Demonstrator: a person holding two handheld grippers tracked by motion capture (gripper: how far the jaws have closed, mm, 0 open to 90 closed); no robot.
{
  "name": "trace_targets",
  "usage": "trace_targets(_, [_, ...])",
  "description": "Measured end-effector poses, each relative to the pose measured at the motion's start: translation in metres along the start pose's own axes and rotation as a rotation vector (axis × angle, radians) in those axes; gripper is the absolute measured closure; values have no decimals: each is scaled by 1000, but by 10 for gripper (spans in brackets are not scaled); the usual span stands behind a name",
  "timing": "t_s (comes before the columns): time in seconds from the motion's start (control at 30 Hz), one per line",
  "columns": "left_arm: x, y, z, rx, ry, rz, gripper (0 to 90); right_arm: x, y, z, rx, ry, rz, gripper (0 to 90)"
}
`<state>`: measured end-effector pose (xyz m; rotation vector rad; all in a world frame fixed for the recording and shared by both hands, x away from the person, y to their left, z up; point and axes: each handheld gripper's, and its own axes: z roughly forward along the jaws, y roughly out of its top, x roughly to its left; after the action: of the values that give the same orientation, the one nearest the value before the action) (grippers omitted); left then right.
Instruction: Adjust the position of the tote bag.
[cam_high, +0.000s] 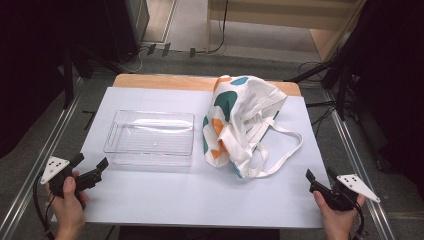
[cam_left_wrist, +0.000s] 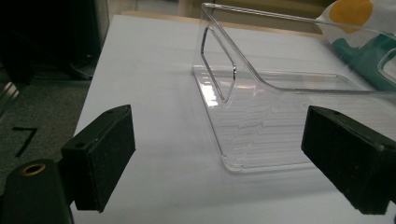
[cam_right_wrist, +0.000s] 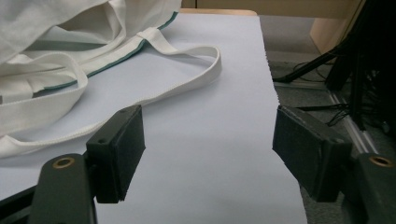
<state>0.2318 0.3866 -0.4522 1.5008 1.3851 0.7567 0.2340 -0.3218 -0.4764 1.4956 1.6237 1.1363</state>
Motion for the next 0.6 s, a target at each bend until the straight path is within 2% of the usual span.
trace_targets(0.1, [-1,4,0,12,-2,18,102,-3,5,-2,-13,16,58,280])
trace_targets(0.13, [-1,4,0,12,-2,18,102,-3,5,-2,-13,16,58,280])
trace_targets(0.17, [-4,8,-3,5,-4,43,102,-1,9,-3,-18,17,49,290])
trace_targets(0.23, [-6,11,-6,-8,-1,48,103,1,12,-3,-17,17,35,290])
trace_targets(0.27, [-10,14,-11,-23,-3,47,102,8,19,-3,-23,22,6,295])
trace_targets(0.37, [-15,18,-17,-35,-12,41,102,16,29,1,-27,40,11,297])
trace_targets(0.5, [-24,23,-21,-30,-9,72,102,26,40,9,-24,59,-2,297])
trace_targets(0.57, [-30,26,-21,-28,-26,97,99,36,53,18,-9,75,-27,297])
trace_targets(0.6, [-30,26,-21,-28,-26,97,98,36,53,18,-9,75,-27,297])
